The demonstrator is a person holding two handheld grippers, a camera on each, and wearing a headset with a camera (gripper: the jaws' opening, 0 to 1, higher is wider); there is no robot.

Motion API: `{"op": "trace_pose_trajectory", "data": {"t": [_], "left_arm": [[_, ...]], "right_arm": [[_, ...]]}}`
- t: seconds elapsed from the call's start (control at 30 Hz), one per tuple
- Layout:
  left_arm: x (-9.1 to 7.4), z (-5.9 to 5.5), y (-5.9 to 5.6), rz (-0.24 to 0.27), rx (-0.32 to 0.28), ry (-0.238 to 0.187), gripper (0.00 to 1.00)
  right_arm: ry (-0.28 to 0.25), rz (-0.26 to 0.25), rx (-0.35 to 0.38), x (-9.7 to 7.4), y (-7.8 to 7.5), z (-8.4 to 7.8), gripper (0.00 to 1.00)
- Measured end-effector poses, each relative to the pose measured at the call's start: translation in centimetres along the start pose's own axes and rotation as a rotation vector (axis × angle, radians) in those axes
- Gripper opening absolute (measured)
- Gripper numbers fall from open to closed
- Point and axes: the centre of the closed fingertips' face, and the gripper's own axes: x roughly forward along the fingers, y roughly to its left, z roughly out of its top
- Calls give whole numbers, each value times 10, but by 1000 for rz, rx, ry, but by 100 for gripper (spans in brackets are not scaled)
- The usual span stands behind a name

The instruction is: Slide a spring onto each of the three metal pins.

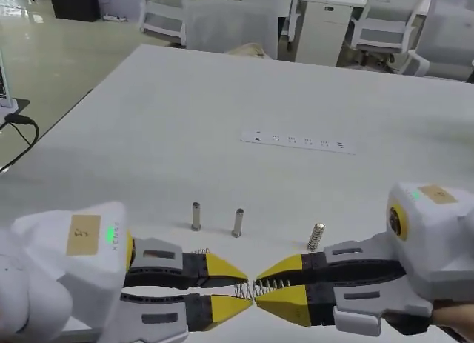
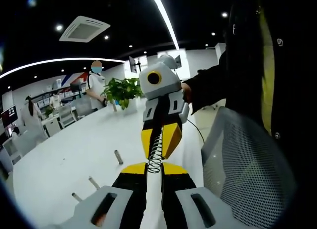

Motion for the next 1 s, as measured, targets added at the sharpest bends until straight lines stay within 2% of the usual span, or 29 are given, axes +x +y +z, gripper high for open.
{"op": "trace_pose_trajectory", "data": {"t": [0.2,0.27,0.3,0.33,0.43,0.57,0.6,0.73,1.0], "left_arm": [[2,-1,2,12,-17,-14,3],[3,-1,3,17,-17,-17,3],[4,-1,4,22,-18,-17,2],[4,-1,5,23,-18,-17,2],[8,-2,6,30,-23,-23,2],[11,-2,9,44,-34,-39,2],[11,-2,9,47,-34,-40,2],[13,-1,11,49,-40,-42,2],[18,-4,13,52,-60,-35,2]], "right_arm": [[116,11,-35,1,-2,5,9],[178,22,-52,1,-3,6,8],[232,21,-65,0,-5,6,8],[254,27,-73,1,-4,7,8],[394,43,-146,1,-6,8,8],[539,63,-216,1,-8,9,8],[553,64,-223,0,-8,9,8],[670,102,-278,0,-9,8,8],[886,141,-427,0,-13,3,8]]}}
